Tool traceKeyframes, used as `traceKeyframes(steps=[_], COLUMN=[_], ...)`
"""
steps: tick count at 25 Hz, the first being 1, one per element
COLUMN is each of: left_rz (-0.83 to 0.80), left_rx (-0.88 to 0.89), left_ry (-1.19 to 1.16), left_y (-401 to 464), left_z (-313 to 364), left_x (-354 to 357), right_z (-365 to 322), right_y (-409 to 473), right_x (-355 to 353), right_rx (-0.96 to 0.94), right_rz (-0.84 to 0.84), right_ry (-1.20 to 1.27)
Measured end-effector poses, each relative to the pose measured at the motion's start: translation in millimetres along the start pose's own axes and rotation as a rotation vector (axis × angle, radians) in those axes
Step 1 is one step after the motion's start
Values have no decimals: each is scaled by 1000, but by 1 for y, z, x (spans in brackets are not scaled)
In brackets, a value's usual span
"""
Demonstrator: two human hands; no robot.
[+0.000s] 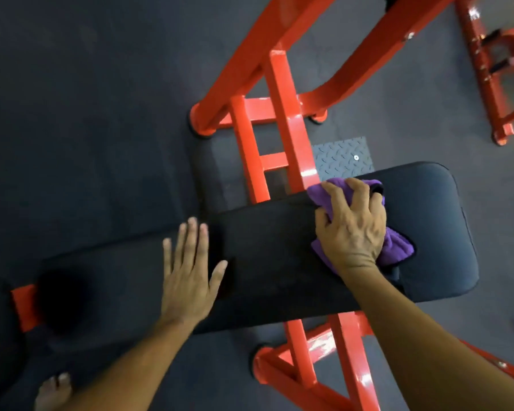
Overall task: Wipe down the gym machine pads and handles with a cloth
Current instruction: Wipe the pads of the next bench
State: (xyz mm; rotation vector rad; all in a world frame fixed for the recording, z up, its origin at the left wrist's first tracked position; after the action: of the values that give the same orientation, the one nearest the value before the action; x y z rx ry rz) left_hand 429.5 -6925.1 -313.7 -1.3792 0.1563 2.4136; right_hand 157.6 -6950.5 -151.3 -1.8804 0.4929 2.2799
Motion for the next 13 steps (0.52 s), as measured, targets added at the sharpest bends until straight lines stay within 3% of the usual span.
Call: traceKeyframes(steps=[1, 3, 5, 9, 13], left_rz=[-25, -106, -162, -84, -61], left_rx=[-199, -402, -439, -421, -422], left_ry=[-14, -50, -71, -50, -121], left_y=[-25, -52, -54, -53, -58], left_z=[-17, -30, -31, -32, -36], left_x=[7, 24, 35, 37, 37], right_z=[-2, -5, -6, -17, -151], right_y=[0, -1, -3, 5, -13], right_x=[-2, -3, -7, -2, 44], right_rx=[-3, -1, -11, 7, -341], right_rz=[4, -8, -41, -41, -160], right_ry=[0, -10, -5, -89, -103])
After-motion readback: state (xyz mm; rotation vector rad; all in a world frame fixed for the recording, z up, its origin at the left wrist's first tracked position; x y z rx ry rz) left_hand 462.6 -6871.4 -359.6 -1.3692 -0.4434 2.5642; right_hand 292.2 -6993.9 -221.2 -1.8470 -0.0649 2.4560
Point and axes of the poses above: each hand's wrist, its own y-axis towards the middle knuckle, its own x-axis out of the palm, z = x × y, the point moved 10 cm from there along y, towards the middle knuckle, and after that the axes turned 2 degrees about z, right-handed, at the moved point
